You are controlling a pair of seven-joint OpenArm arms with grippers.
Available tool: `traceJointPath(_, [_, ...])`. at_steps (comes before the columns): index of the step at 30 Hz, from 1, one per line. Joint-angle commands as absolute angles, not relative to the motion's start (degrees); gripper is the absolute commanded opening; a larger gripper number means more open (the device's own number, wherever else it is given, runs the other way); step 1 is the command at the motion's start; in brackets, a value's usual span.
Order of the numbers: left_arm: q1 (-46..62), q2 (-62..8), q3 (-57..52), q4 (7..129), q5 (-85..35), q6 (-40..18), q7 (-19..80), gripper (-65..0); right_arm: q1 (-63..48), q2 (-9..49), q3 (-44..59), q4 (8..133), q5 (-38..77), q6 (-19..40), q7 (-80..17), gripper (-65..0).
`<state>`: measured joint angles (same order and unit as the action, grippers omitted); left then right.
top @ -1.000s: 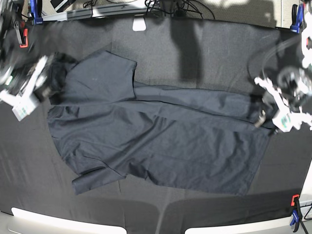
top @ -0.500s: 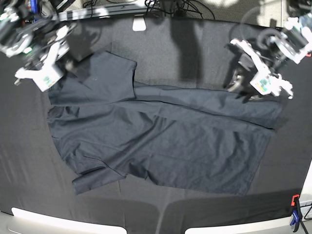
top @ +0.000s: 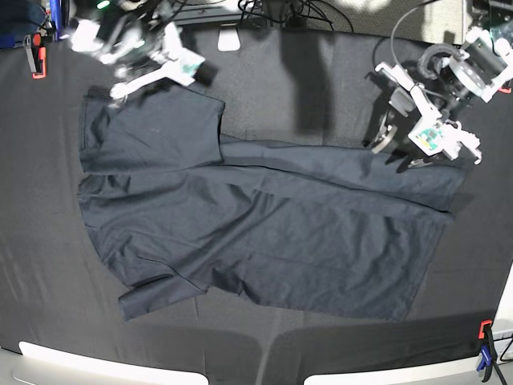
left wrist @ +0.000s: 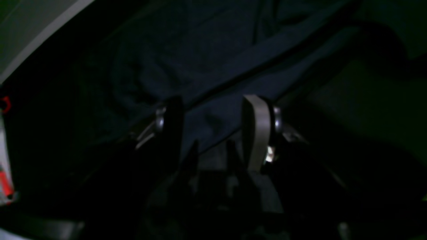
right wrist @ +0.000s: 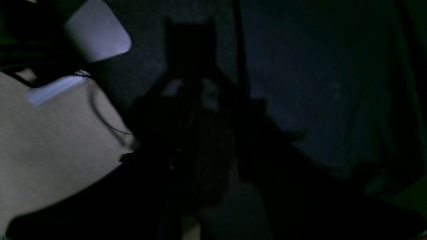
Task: Layout the t-shirt on the table in an organized manner, then fold the t-shirt properly
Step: 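Move the right gripper to the folded edge near the sleeve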
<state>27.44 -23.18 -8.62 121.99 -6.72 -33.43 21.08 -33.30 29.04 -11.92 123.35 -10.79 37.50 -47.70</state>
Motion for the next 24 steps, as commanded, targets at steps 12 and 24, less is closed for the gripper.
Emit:
traceJointPath(12, [27.5, -23.7, -9.0, 123.1, -6.0, -32.8, 19.7, -39.0, -28.9, 29.5, -16.2, 118.1, -19.6, 26.7, -46.9, -48.1])
traceJointPath(24, [27.5, -23.7, -9.0, 123.1, -6.0, -32.8, 19.7, -39.0, -27.4, 29.5, -16.2, 118.1, -14.4, 31.5, -45.4, -48.1])
